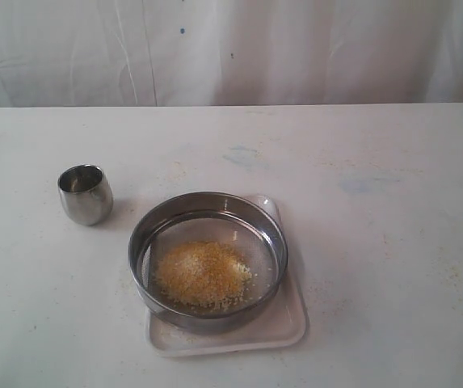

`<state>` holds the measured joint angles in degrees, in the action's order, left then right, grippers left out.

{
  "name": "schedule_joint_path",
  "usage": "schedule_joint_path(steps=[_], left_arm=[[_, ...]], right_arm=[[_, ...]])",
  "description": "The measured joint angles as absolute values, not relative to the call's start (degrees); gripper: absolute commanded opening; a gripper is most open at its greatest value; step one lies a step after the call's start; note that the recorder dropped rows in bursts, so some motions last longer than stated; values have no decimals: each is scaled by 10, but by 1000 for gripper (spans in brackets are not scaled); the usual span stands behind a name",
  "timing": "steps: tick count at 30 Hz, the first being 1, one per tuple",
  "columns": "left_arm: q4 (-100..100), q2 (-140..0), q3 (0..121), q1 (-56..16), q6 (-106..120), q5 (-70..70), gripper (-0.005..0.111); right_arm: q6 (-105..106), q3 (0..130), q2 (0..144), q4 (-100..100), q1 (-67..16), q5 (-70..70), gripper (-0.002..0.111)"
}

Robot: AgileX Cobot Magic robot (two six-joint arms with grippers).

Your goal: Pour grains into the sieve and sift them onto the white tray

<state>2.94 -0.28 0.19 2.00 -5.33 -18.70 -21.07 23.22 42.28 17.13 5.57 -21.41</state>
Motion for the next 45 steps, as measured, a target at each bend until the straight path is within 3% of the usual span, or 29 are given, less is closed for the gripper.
schedule_joint_path(steps=[8,13,19,27,30,36,45], left_arm=[[29,-3,2,20,-53,-187,0],[29,-3,2,20,-53,-187,0],[29,-3,2,20,-53,-187,0],[29,-3,2,20,-53,-187,0],[29,-3,2,20,-53,-187,0],[29,-3,2,20,-53,-187,0],[29,-3,2,20,-53,-187,0]], right_arm=[[-165,378,797,71,32,252,0],[22,476,889,-103,-1,388,0],[199,566,904,-308,-75,415,0],[224,723,1010,-281,-168,415,1],[225,755,1047,-280,-171,414,12],[237,775,1070,-318,-171,417,50],[299,775,1136,-331,-172,464,51]])
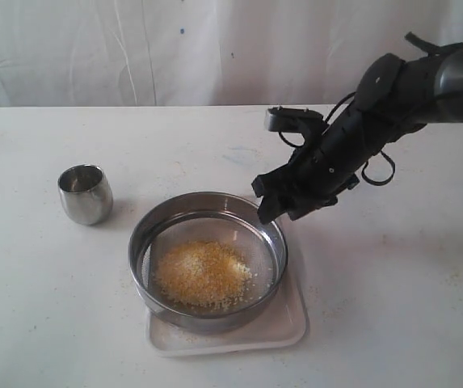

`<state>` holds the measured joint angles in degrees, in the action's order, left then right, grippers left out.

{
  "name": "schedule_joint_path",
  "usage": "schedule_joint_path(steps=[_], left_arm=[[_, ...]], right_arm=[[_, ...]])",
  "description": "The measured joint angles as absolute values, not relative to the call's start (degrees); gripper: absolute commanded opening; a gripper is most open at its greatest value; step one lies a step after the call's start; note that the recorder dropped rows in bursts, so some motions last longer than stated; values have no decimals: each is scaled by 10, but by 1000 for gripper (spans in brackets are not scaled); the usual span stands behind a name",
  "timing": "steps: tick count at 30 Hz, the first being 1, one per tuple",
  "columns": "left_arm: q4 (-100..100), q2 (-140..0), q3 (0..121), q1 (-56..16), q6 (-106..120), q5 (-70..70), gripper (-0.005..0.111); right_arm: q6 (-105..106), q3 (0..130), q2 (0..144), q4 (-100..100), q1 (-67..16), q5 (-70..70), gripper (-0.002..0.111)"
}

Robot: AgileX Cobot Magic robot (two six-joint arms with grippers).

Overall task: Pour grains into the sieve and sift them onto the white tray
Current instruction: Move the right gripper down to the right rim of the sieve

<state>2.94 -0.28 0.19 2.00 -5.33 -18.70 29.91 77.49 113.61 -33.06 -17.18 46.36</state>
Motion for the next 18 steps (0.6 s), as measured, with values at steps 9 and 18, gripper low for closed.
schedule_joint_path(steps=[9,18], left_arm=[[29,-3,2,20,-53,-187,0],[29,-3,2,20,-53,-187,0]], right_arm=[[295,775,1165,-334,-183,494,38],[278,775,1174,-331,-195,476,22]])
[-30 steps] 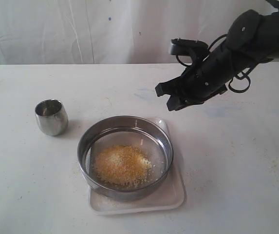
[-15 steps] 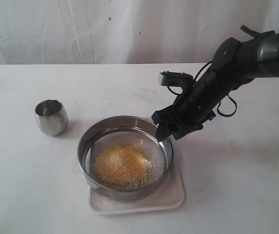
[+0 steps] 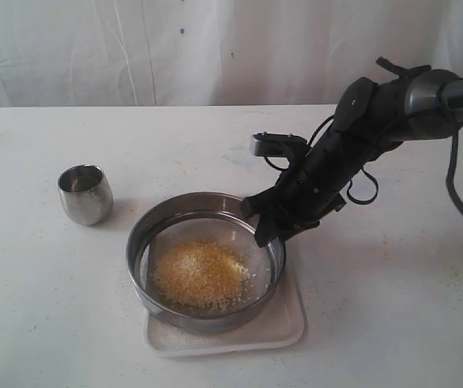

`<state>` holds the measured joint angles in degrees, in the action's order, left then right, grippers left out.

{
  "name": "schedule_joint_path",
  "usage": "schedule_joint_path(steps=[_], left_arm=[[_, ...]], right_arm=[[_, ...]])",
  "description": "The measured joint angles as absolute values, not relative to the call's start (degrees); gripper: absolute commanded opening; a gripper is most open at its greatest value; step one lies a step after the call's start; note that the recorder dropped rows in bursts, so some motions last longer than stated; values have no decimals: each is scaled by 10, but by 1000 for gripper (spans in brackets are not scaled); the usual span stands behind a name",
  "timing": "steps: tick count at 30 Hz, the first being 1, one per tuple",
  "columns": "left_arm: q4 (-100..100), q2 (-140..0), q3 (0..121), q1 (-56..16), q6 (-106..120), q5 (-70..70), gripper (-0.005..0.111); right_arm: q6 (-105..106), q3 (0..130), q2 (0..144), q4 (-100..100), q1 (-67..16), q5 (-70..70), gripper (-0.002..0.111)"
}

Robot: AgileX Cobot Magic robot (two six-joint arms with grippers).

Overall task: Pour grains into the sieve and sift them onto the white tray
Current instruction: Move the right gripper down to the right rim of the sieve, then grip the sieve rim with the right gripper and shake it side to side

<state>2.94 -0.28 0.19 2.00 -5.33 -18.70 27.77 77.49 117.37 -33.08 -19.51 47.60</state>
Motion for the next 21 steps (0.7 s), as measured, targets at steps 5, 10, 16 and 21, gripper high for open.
schedule_joint_path(steps=[5,10,16,21], left_arm=[[29,-3,2,20,-53,-187,0],[29,-3,2,20,-53,-187,0],[29,-3,2,20,-53,-187,0],[29,-3,2,20,-53,-187,0]], right_arm=[[249,776,1185,-327,-195,476,5],[233,783,1187,-314,-195,477,0],[163,813,1185,-222,-196,475,0],[126,827,1173,-180,-196,470,0]])
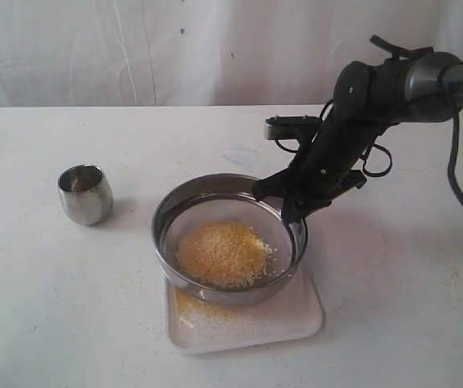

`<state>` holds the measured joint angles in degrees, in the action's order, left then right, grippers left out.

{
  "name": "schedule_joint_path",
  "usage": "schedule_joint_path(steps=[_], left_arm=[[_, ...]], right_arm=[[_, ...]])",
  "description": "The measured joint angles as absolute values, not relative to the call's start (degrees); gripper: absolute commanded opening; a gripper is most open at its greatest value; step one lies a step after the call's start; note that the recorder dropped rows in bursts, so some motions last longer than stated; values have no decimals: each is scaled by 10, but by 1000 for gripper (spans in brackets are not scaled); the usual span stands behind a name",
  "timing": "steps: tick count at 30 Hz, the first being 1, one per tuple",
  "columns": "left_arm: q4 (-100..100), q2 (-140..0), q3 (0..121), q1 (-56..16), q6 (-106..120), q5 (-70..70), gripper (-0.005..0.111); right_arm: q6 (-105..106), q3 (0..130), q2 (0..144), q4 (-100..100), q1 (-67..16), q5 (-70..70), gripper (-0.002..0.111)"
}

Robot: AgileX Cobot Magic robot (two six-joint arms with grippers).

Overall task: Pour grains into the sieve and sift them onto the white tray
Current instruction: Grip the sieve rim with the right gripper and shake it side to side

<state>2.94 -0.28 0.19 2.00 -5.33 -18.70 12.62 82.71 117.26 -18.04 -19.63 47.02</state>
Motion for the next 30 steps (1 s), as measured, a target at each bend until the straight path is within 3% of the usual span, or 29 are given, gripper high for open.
schedule_joint_path(steps=[7,20,23,30], left_arm=[[29,-3,2,20,-53,-187,0],[29,-3,2,20,-53,-187,0],[29,-3,2,20,-53,-187,0],[29,-3,2,20,-53,-187,0]], right_arm=[[117,847,1161,-164,-196,436,0],[44,867,1159,-94,-200,469,0],[59,866,1158,-112,-200,540,0],[55,865,1158,-120,-207,519,0]])
